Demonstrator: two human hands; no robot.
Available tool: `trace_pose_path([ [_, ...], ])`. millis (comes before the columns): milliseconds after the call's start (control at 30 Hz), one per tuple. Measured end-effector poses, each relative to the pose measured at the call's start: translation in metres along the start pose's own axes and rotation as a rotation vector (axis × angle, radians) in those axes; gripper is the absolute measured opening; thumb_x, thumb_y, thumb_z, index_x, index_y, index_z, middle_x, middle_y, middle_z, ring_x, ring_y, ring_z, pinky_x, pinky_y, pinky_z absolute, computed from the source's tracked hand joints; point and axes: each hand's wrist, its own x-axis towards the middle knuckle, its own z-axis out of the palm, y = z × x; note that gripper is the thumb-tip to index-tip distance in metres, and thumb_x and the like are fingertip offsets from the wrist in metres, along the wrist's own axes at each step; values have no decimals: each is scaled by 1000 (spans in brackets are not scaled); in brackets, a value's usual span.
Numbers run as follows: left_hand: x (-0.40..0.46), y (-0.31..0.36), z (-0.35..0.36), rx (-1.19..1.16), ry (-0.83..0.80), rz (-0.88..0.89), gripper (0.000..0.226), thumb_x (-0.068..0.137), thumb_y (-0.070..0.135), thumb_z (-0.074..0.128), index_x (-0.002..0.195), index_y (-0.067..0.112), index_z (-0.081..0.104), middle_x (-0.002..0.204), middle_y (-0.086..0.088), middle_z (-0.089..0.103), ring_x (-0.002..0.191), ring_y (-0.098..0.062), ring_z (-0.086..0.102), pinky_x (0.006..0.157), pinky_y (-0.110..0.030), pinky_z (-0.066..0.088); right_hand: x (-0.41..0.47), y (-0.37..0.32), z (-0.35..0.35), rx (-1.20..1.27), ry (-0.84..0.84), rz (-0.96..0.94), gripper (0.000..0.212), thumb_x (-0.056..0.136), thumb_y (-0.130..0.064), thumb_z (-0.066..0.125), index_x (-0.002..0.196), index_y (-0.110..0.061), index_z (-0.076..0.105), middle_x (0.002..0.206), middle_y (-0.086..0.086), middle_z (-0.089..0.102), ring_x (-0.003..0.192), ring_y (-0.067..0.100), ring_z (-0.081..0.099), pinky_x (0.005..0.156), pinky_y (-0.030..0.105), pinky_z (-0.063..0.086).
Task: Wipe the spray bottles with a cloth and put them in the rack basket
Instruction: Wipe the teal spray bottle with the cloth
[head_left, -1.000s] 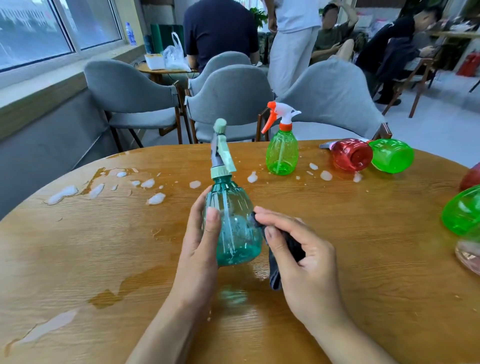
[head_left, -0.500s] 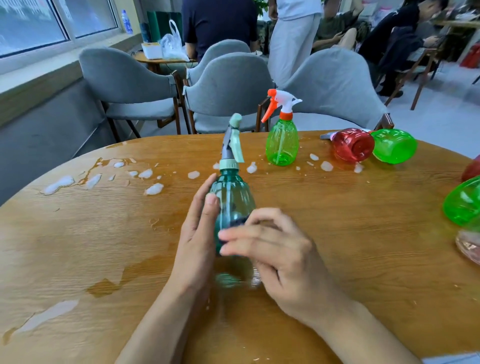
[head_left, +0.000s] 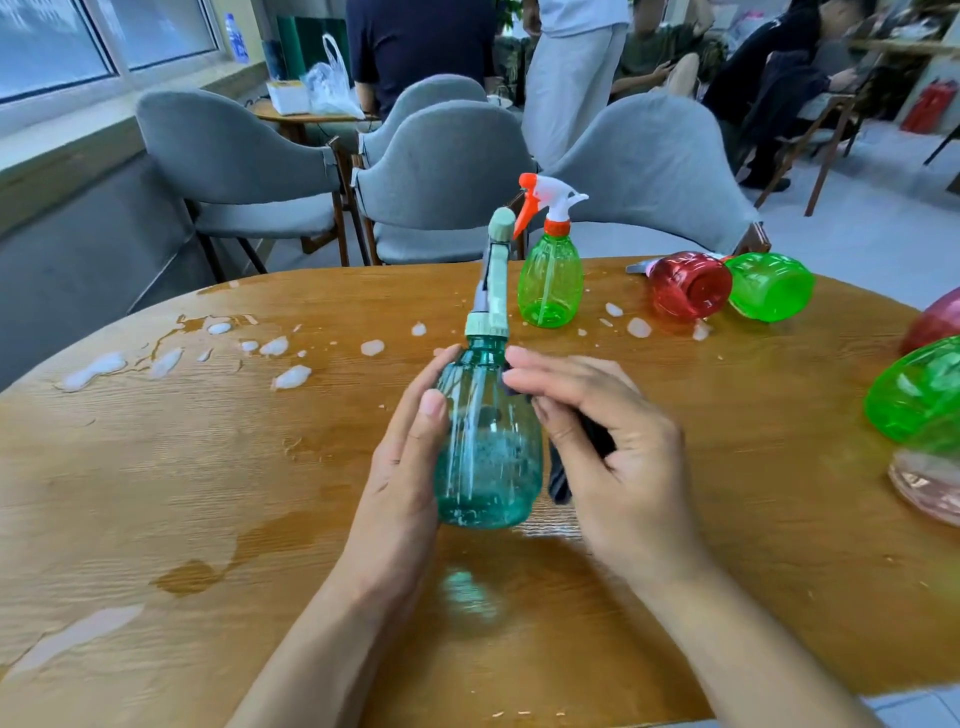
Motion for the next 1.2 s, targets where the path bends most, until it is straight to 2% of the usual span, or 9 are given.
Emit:
trace_pose_path([
  [167, 5, 1, -8, -79, 109, -18, 51, 102, 58, 46, 148, 39, 56, 138, -8, 71, 122, -31, 71, 98, -55, 54, -22, 0, 11, -63, -162, -166, 19, 98, -3, 68, 107, -14, 82, 125, -11, 75, 115, 22, 65, 101, 37, 51],
  [333, 7, 7, -15, -114, 205, -22, 51, 101, 63, 48, 146, 41, 58, 138, -3, 71, 125, -28, 70, 94, -52, 59, -27, 1, 6, 77, -353, -67, 19, 100, -5, 68, 104, -17, 83, 119, -16, 76, 112, 19, 66, 97, 40, 53],
  [467, 4, 7, -13, -88, 130, -31, 56, 102, 66, 41, 147, 37, 58, 135, -7, 72, 121, -30, 70, 77, -44, 60, -18, 0, -2, 292, -111, 142, 20, 100, -7, 63, 106, -18, 79, 118, -7, 77, 119, 23, 69, 103, 37, 54],
  [600, -3, 4, -5, -40, 48, -40, 81, 80, 78, 71, 149, 40, 56, 144, -1, 67, 131, -27, 65, 100, -55, 56, -4, 1, -6, 287, 127, 183, 24, 100, -4, 62, 114, -18, 77, 122, -5, 76, 123, 17, 68, 106, 28, 52],
  [667, -5, 0, -1, -13, -13, -33, 85, 74, 76, 81, 148, 42, 57, 151, 2, 62, 138, -24, 61, 113, -59, 49, -1, -1, -5, 165, 128, 88, 25, 101, -3, 62, 116, -17, 77, 125, -8, 75, 125, 18, 67, 107, 32, 51],
  [767, -7, -4, 5, -35, -43, -23, 67, 84, 55, 80, 147, 41, 60, 152, -1, 61, 139, -26, 61, 116, -60, 47, -3, -1, 5, 2, 95, -2, 26, 102, -3, 63, 120, -15, 77, 128, -11, 73, 127, 16, 65, 107, 35, 50],
  [967, -6, -2, 2, -31, 12, 25, 60, 83, 50, 73, 142, 50, 60, 147, 5, 65, 134, -23, 65, 107, -53, 55, -12, 14, 18, 188, 38, 472, 32, 105, -4, 59, 118, -26, 79, 113, -19, 77, 112, 1, 70, 100, 40, 59],
  [1100, -4, -1, 2, 32, 84, 21, 52, 93, 56, 65, 145, 56, 55, 147, 13, 63, 133, -18, 65, 107, -60, 55, -12, 0, 14, 216, 124, 414, 28, 105, -8, 60, 119, -25, 78, 116, -18, 77, 116, 2, 69, 101, 30, 57],
  [1200, -3, -4, 2, -49, 73, -68, 56, 96, 52, 56, 151, 45, 51, 145, 8, 66, 131, -21, 67, 103, -61, 57, -14, -9, 14, 216, 138, 354, 29, 105, -8, 61, 121, -25, 77, 122, -18, 75, 122, 3, 67, 105, 28, 54],
])
